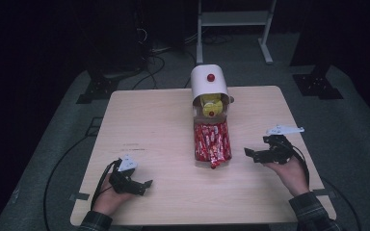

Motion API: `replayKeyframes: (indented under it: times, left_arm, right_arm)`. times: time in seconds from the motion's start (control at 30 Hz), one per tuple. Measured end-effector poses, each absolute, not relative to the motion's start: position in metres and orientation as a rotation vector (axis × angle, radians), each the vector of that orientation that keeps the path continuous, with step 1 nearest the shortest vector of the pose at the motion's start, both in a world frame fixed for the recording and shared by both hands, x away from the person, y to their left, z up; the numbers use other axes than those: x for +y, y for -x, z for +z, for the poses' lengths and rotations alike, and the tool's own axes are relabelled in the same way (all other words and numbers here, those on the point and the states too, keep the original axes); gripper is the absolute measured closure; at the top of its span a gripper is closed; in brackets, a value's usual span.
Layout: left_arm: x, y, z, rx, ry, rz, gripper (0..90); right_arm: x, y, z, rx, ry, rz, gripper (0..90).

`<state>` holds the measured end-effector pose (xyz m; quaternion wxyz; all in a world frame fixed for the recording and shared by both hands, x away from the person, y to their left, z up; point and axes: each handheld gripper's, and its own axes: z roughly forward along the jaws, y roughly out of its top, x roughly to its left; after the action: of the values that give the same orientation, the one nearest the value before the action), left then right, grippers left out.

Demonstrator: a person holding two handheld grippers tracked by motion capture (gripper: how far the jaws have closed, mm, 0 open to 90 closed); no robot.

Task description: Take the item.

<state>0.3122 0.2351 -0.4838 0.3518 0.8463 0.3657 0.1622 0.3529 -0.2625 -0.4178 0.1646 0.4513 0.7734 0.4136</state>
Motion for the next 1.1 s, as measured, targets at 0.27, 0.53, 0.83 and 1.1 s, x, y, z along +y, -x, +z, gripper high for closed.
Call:
replayKeyframes:
  times: [0.27, 0.53, 0.83, 1.1]
  left_arm:
    - [0.235, -0.312, -0.484, 0.946, -2.19, 0.419, 0.0]
    - [0.235, -0.312, -0.484, 0.946, -2.191, 0.419, 0.0]
    - [0.235, -0.312, -0.484, 0.946, -2.19, 0.42, 0.0]
    - [0.235, -0.312, -0.484, 0.948, -2.187, 0.419, 0.0]
  right_arm:
    - [-0.25, -0.359, -0.413, 2.221, -1.257, 1.186, 5.0]
    - [-0.235, -0.364, -0.41, 2.236, -1.233, 1.214, 5.7]
    - [-0.227, -0.368, -0.407, 2.247, -1.219, 1.212, 5.7]
    - [-0.218, -0.372, -0.403, 2.249, -1.203, 1.223, 5.7]
